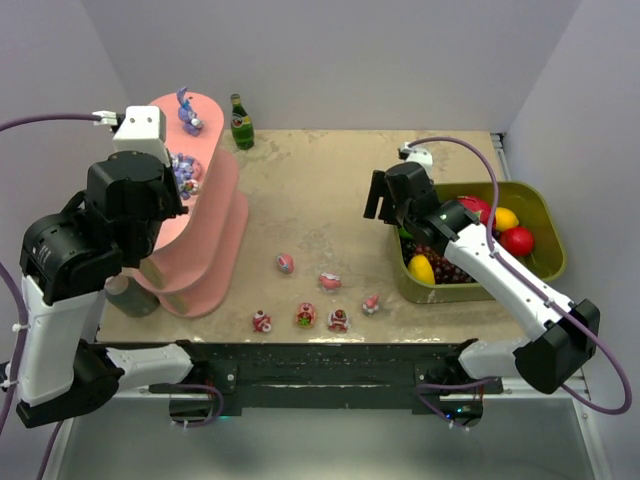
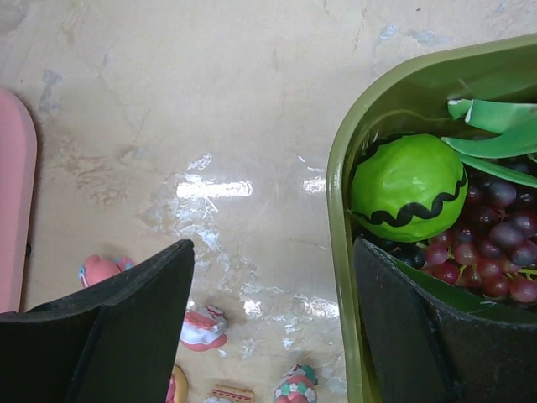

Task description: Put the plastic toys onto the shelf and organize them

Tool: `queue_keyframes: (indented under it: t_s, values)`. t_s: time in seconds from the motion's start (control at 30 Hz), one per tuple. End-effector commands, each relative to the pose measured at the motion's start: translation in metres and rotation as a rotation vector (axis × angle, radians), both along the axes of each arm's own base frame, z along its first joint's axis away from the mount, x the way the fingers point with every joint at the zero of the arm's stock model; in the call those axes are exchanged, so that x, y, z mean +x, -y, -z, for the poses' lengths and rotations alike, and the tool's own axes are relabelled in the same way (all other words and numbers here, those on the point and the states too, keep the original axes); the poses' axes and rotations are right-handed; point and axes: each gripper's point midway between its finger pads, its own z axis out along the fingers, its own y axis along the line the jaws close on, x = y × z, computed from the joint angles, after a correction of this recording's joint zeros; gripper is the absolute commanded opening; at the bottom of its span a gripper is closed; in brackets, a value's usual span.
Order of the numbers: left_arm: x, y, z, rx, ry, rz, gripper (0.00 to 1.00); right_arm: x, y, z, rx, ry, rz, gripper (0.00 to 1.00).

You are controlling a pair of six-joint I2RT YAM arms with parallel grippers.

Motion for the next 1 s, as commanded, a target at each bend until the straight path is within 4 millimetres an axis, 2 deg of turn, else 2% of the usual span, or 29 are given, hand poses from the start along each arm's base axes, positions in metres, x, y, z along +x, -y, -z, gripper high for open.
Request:
queue_keyframes:
  t_s: [0.0,0.13,0.47,0.63,0.83,0.97]
  values:
    - [0.003,-0.022,-0.005,0.086,0.023,-0.086,0.00,0.010,-0.007,-0.028,0.053,0.072,-0.011,0.79]
    - [-0.001,-0.027,0.001,0.103,0.015,-0.087,0.00,0.010,-0.009,-0.027,0.053,0.066,-0.018,0.79]
    - [-0.026,-0.046,-0.004,0.068,0.056,-0.061,0.00,0.016,-0.016,-0.030,0.065,0.074,-0.035,0.78]
    - [-0.035,-0.046,0.000,0.047,0.054,-0.010,0.00,0.020,-0.034,-0.050,0.105,0.136,-0.135,0.78]
    - [-0.040,-0.046,0.012,0.050,0.036,0.010,0.00,0.018,-0.070,-0.089,0.190,0.271,-0.328,0.79]
    - [-0.039,-0.043,0.020,0.061,0.015,0.022,0.00,0.013,-0.092,-0.102,0.202,0.312,-0.409,0.80]
